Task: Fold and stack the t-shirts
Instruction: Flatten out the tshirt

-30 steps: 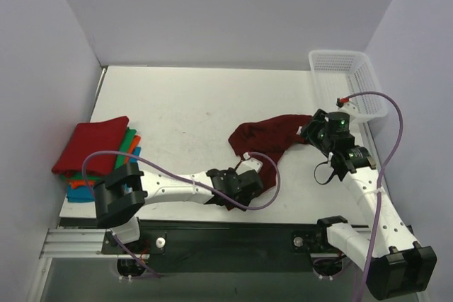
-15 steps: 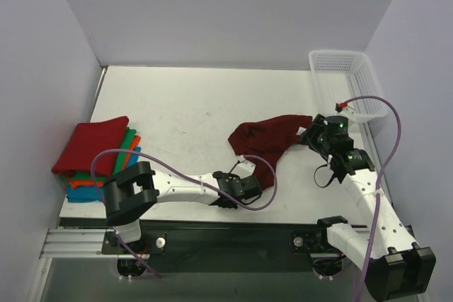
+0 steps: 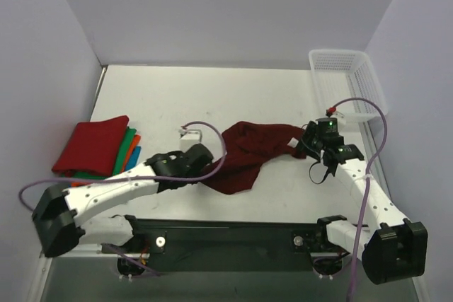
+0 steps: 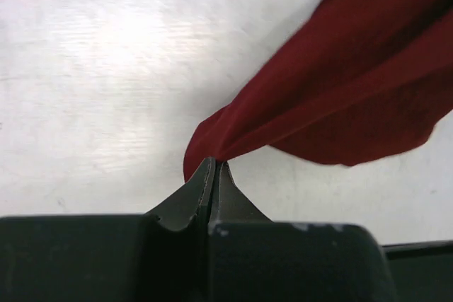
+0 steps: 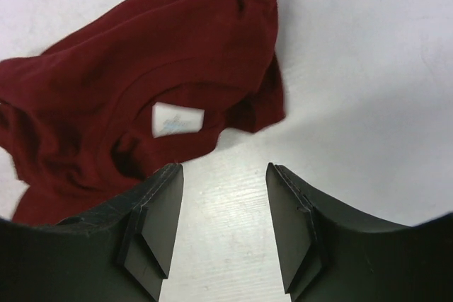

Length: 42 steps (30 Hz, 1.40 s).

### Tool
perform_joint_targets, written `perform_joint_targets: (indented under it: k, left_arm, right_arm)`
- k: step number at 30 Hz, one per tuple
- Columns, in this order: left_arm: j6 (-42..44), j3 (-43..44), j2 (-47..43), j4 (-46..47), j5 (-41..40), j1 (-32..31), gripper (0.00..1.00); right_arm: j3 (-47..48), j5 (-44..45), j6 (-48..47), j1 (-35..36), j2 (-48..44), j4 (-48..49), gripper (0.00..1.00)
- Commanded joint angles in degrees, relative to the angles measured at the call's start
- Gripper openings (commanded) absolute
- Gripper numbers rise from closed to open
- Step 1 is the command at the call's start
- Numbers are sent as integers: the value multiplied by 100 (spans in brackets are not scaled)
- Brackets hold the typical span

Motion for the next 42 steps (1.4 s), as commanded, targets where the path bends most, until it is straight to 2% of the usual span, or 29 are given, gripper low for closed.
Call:
perform_joint_targets:
  k: [1,2,3,6,9,14,16,21,27,33,34,37,42]
  left_arm:
    - [103,-616,-999,415,933,966,0]
    - [164,-704,-1158,460,1102,1464,0]
    - [208,-783,-1394,486,1234,1670,0]
    - [331,-845,-1659,382,1446,2197,0]
    - [463,-775,-1774,372,1604,2470,0]
    - [542,-722,-1774,398,1842,2647,0]
    - [542,-714,-1757,399,1903,2700,0]
    - [560,-722,-1818,425,1939,2709,0]
    - [578,-687,-1906,416,1974,2770,0]
    - [630,-652,-1924,398,2018,2823,0]
    - [648,-643,-1915,381,2018,2832,0]
    - [683,-556,-1941,320,2018,2875,0]
    - [867,-117,-2011,13,1965,3060,0]
  right_arm:
    - [-178,-39,-65,30,94,-116,51]
    - [-231,-13,-74,65,103,-125,51]
    - [-267,22,-74,118,112,-108,51]
    - [-443,241,-74,328,165,-107,50]
    - [-592,348,-100,662,244,-29,50]
    - [-698,839,-4,1540,516,-28,48]
    - [-768,1076,101,1682,647,-28,48]
    - [-611,1297,180,1753,903,-81,48]
    - [-206,1227,137,1770,1684,-134,45]
    - [23,1209,189,1885,1993,-222,33]
    - [49,1148,198,1893,1949,-222,23]
    - [251,1025,137,1911,1687,-397,0]
    - [882,1016,23,1824,633,-1100,0]
